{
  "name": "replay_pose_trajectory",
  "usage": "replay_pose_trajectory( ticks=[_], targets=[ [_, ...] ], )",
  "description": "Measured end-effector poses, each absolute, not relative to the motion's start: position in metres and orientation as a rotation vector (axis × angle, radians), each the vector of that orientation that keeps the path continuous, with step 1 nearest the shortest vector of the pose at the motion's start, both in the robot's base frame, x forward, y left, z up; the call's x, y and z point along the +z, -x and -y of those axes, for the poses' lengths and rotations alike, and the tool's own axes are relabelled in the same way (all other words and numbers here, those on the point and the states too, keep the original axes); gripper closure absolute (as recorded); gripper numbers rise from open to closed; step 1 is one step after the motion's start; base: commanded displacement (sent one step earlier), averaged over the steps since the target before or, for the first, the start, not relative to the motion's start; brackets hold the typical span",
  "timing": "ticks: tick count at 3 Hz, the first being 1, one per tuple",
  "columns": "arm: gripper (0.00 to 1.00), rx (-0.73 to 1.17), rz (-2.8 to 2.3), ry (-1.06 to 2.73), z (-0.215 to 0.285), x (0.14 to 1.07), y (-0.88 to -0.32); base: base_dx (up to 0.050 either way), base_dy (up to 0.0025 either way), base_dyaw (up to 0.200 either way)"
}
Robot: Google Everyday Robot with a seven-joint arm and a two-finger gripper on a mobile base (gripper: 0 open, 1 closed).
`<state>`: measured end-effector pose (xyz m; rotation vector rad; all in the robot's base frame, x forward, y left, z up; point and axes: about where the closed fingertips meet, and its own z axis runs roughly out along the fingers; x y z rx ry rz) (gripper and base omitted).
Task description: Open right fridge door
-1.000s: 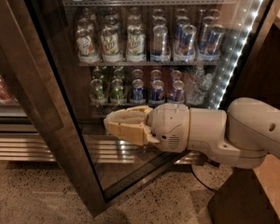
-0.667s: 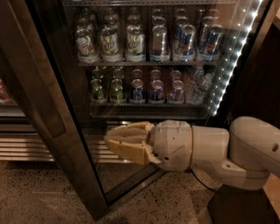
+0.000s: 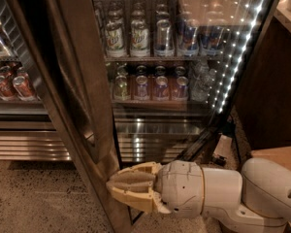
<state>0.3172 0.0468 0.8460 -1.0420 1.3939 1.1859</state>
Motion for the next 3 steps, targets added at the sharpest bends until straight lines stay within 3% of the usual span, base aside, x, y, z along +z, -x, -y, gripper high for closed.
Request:
replay_pose_trajectory(
  ticks=[3],
  targets=[
    [1.00,1.186,-1.394,1.042,-0.0468,0.8460,-0.3172,-0.050,0.00003,0.000]
  ],
)
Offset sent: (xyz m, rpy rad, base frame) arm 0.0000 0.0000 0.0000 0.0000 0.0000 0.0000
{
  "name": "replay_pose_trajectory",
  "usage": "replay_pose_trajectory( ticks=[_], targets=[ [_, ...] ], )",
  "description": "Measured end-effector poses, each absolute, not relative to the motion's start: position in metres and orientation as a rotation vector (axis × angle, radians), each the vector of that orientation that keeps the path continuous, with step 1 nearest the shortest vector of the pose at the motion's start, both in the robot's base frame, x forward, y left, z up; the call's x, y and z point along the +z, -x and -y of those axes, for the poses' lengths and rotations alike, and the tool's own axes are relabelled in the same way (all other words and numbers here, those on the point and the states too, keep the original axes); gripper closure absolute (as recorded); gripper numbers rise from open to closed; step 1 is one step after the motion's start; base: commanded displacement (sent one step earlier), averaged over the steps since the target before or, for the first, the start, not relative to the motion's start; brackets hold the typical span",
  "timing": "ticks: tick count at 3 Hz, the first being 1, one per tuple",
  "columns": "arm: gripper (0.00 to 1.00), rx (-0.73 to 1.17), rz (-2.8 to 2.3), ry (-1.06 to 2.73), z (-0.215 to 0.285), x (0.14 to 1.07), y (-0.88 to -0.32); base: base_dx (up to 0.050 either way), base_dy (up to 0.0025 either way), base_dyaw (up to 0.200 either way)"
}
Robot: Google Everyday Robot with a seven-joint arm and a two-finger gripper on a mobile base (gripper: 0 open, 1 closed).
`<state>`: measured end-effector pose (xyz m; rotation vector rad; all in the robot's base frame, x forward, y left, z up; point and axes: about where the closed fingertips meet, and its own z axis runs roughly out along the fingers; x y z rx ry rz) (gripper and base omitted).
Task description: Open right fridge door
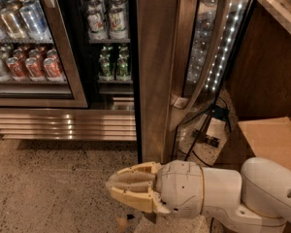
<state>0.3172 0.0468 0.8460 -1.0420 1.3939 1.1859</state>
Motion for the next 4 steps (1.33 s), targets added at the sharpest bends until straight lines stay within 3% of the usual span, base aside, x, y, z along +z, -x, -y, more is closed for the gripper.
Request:
replay_pose_trajectory(
  ticks=[1,2,3,4],
  targets=[
    [1.00,1.186,-1.394,1.042,-0.0468,0.8460,-0.3172,-0.050,0.00012,-0.001],
    [1.00,1.186,-1.394,1.042,-0.0468,0.8460,-0.3172,0.000,0.00000,0.000],
    [0.23,1.186,-1.394,1.042,-0.0468,0.8460,-0.3172,-0.049,-0.00005,0.000],
    [0.23,1.186,-1.394,1.042,-0.0469,0.8460,-0.3172,0.000,0.00000,0.000]
  ],
)
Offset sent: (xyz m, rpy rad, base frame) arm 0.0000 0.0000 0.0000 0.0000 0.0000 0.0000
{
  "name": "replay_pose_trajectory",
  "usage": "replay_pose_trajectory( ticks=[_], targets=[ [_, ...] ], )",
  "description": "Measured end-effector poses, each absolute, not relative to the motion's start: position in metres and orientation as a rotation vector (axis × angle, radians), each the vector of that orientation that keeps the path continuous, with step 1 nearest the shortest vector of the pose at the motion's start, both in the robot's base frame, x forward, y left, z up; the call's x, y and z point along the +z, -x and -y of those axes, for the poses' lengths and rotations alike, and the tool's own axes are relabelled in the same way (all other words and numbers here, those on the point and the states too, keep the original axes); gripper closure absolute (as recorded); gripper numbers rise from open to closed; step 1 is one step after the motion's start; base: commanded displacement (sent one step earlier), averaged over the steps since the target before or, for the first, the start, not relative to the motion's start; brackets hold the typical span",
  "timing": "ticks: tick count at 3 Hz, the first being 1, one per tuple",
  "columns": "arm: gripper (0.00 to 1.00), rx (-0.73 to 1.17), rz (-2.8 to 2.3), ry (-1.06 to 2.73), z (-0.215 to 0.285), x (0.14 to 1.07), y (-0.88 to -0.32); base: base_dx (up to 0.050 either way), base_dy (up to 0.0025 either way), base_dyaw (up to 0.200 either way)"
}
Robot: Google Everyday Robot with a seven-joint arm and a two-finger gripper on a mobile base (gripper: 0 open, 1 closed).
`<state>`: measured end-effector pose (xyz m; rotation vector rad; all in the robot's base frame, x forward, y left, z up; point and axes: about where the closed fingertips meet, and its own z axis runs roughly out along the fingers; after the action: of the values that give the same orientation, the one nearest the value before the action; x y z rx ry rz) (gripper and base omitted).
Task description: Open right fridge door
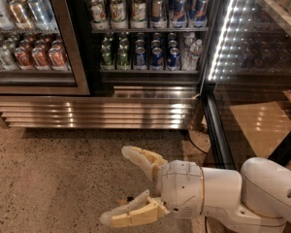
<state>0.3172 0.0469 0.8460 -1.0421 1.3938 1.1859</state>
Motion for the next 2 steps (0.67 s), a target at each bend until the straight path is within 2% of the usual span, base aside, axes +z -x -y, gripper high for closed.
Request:
replay_pose_trajectory(
  ticks=[1,2],
  targets=[
    [0.05,1.186,-1.394,1.042,-0.0469,0.8460,-0.3172,0.000,0.00000,0.000],
    [0.00,1.186,-1.394,1.042,-0.0469,0.8460,-0.3171,0.000,0.00000,0.000]
  ],
)
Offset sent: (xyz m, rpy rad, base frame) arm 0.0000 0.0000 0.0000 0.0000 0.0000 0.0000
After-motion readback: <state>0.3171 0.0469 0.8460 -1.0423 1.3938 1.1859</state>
